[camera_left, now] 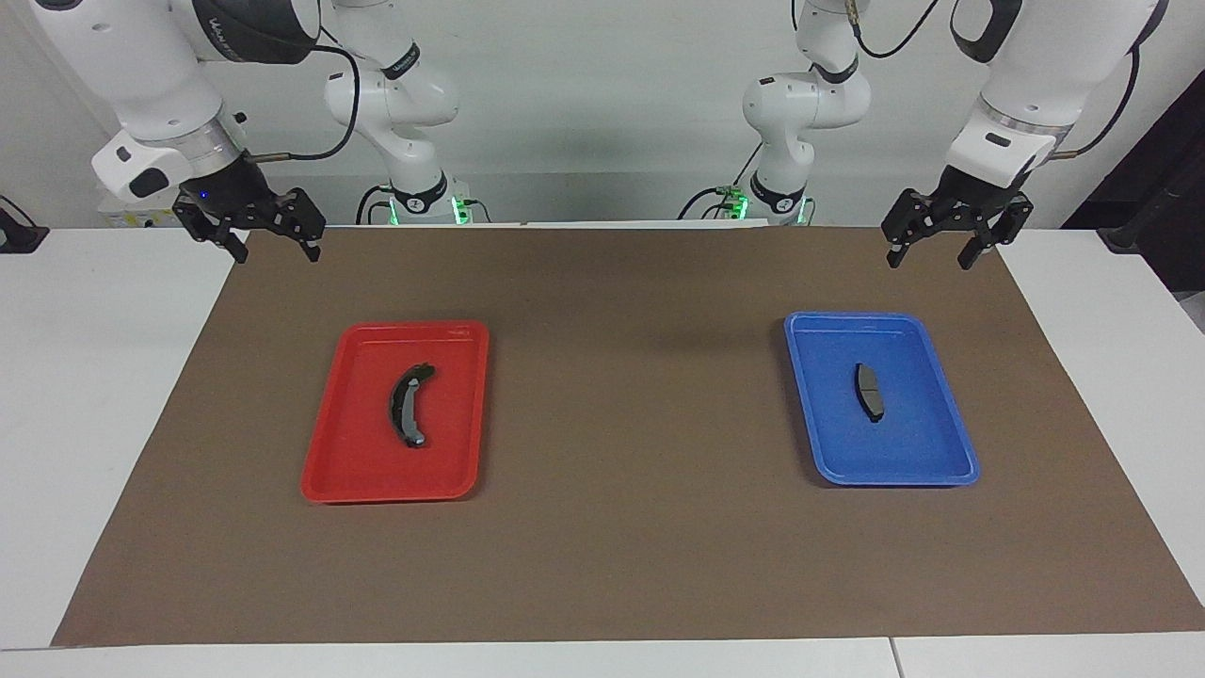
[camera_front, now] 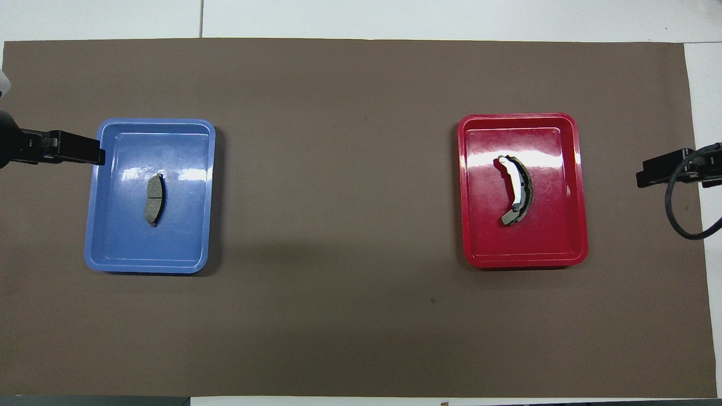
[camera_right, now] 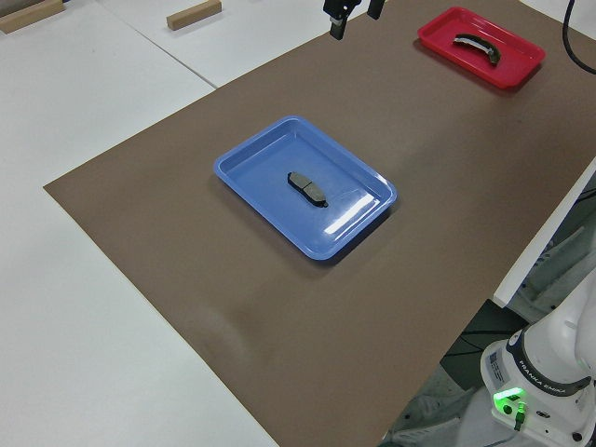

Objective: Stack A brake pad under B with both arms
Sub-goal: 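Reach the left gripper to the dark pad while the right gripper reaches the curved pad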

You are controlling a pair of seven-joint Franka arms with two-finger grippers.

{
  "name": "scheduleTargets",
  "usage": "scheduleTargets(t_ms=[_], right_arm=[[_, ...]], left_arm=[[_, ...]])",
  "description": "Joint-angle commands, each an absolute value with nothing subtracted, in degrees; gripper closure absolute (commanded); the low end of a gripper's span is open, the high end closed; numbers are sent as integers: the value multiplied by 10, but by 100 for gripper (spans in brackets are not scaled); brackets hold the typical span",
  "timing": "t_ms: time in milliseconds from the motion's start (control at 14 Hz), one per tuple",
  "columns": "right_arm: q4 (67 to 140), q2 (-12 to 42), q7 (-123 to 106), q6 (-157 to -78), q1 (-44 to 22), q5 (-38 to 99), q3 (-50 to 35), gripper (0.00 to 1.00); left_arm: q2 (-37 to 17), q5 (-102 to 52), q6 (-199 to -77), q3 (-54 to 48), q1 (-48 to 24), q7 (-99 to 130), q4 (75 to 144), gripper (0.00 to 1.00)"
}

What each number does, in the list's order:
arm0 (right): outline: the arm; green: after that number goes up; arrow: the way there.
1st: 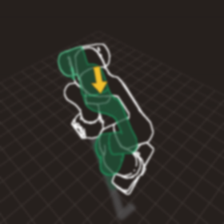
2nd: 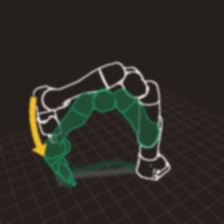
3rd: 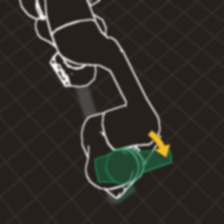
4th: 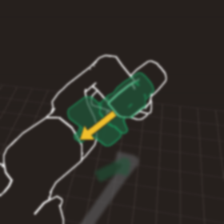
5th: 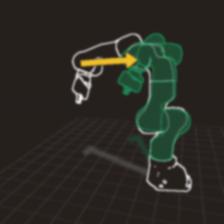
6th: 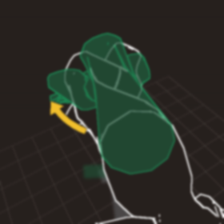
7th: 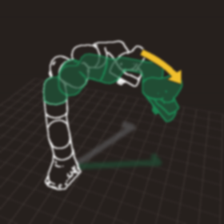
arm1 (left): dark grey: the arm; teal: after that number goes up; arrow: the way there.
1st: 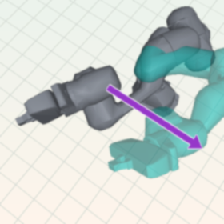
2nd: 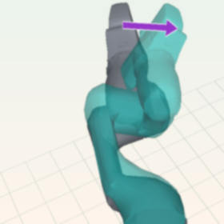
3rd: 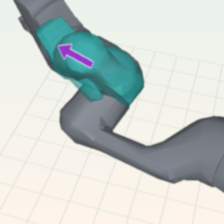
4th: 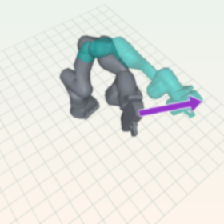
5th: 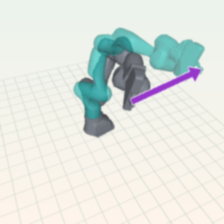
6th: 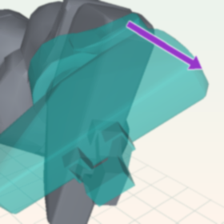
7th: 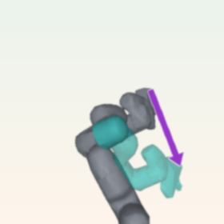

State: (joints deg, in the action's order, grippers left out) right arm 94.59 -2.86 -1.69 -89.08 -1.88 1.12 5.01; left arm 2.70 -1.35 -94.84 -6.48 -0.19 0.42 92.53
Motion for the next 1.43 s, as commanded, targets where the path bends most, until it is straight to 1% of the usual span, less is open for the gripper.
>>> scheduleTargets(t_ms=[0,929,1143,1357], right_arm=[[949,-31,-25,-904,-13,19,47,1],[947,-30,-23,-911,-11,19,47,1],[967,-26,-21,-955,-12,19,26,1],[988,-4,-20,-998,-12,20,21,1]], left_arm=[[30,-11,-935,-66,0,11,927,0],[33,-11,-913,-65,0,6,945,1],[33,-11,-948,-59,0,2,987,1],[27,-11,-1024,-53,0,-8,1057,2]])
